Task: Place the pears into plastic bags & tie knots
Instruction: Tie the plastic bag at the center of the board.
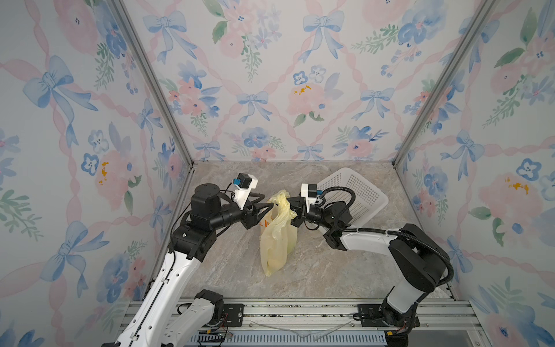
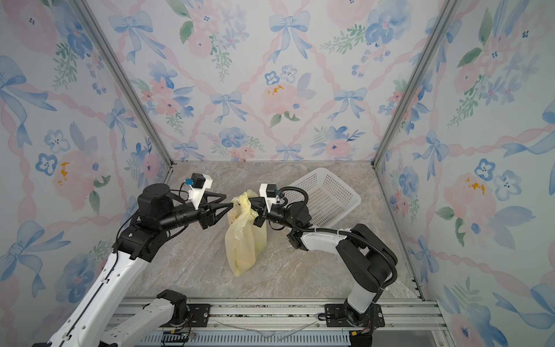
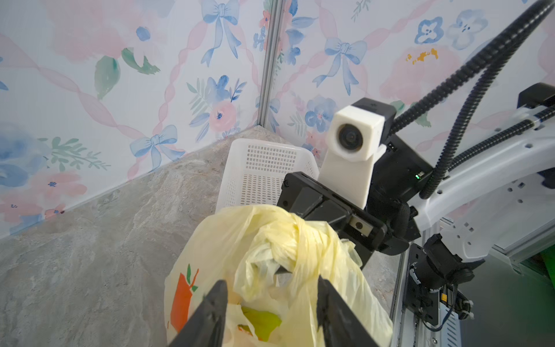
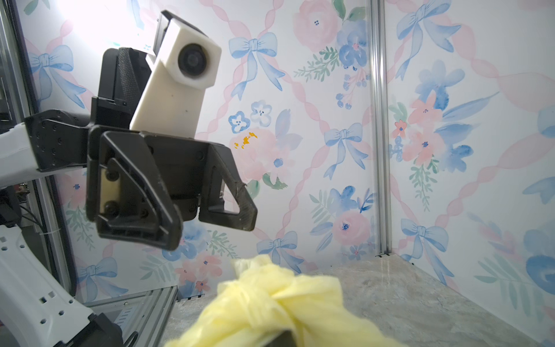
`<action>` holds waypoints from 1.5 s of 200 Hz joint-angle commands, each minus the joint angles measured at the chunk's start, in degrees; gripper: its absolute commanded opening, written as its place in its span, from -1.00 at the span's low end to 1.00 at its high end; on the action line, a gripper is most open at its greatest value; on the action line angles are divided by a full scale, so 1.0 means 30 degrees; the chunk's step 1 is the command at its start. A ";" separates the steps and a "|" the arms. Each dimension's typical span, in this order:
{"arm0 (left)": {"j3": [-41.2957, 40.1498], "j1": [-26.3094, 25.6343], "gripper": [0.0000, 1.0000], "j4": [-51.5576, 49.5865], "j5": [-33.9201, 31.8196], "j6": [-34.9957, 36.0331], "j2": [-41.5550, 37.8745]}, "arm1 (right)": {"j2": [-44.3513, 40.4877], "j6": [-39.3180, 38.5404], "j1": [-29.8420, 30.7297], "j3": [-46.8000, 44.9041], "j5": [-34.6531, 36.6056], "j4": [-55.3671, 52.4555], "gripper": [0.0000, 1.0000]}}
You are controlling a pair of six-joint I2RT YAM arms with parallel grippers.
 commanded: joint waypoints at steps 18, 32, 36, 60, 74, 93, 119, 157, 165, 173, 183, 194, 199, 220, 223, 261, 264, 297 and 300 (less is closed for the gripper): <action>-0.0597 0.0183 -0.05 0.0360 0.1096 -0.0111 0.0900 | -0.0717 0.0542 -0.0182 0.0209 -0.0626 0.0924 -1.00; -0.0489 0.0179 -0.04 0.0400 0.1258 0.0204 0.1318 | -0.0780 0.0598 -0.0182 0.0198 -0.0654 0.0932 -1.00; -0.0473 0.0204 -0.04 0.0427 0.1257 0.0288 0.1410 | -0.0783 0.0601 -0.0199 0.0196 -0.0688 0.0925 -1.00; -0.0246 0.0212 0.00 0.0576 0.1046 0.0572 0.1954 | -0.0736 0.0728 -0.0183 0.0225 -0.0819 0.0924 -1.00; -0.0112 0.0265 0.03 0.0568 0.1018 0.0845 0.2237 | -0.0734 0.0803 -0.0182 0.0269 -0.0955 0.0924 -1.00; 0.0176 0.0302 0.01 0.0572 0.1755 0.1331 0.2563 | -0.0681 0.0920 -0.0168 0.0310 -0.1138 0.0941 -1.00; 0.0557 0.0296 -0.09 0.0561 0.2491 0.1976 0.2695 | -0.0666 0.1114 -0.0146 0.0298 -0.1196 0.0939 -1.00; 0.0845 0.0406 -0.43 0.0581 0.3221 0.2306 0.2592 | -0.0687 0.1129 -0.0143 0.0113 -0.1167 0.0924 -1.00; 0.0811 0.0394 -0.50 0.0524 0.3352 0.2320 0.2574 | -0.0679 0.1107 -0.0132 0.0099 -0.1180 0.0924 -1.00; 0.0748 0.0423 -0.49 0.0551 0.3379 0.2335 0.2520 | -0.0666 0.1128 -0.0125 0.0099 -0.1156 0.0926 -1.00; 0.0658 0.0413 -0.54 0.0547 0.3326 0.2370 0.2384 | -0.0666 0.1127 -0.0156 0.0059 -0.1145 0.0932 -1.00; 0.0582 0.0459 -0.55 0.0498 0.3396 0.2536 0.2173 | -0.0667 0.1103 -0.0175 0.0034 -0.1140 0.0897 -1.00; 0.0595 0.0478 -0.50 0.0514 0.3395 0.2540 0.2061 | -0.0694 0.1100 -0.0182 0.0002 -0.1138 0.0855 -1.00; 0.0578 0.0575 -0.40 0.0431 0.3318 0.2657 0.1766 | -0.0702 0.1066 -0.0236 -0.0070 -0.1165 0.0736 -1.00; 0.0575 0.0584 -0.40 0.0431 0.3309 0.2639 0.1759 | -0.0700 0.1070 -0.0266 -0.0088 -0.1189 0.0721 -1.00; 0.0691 0.0622 -0.74 0.0402 0.4347 0.2745 0.2076 | -0.0712 0.1156 -0.0223 -0.0048 -0.1234 0.0748 -1.00; 0.0686 0.0619 -0.78 0.0379 0.4404 0.2771 0.2127 | -0.0738 0.1158 -0.0224 -0.0063 -0.1234 0.0748 -1.00; 0.0539 0.0618 -1.00 0.0182 0.4405 0.2952 0.2088 | -0.0826 0.1172 -0.0265 -0.0053 -0.1167 0.0720 -1.00; 0.0512 0.0618 -1.00 0.0150 0.4345 0.2991 0.2044 | -0.0822 0.1186 -0.0269 -0.0064 -0.1167 0.0694 -1.00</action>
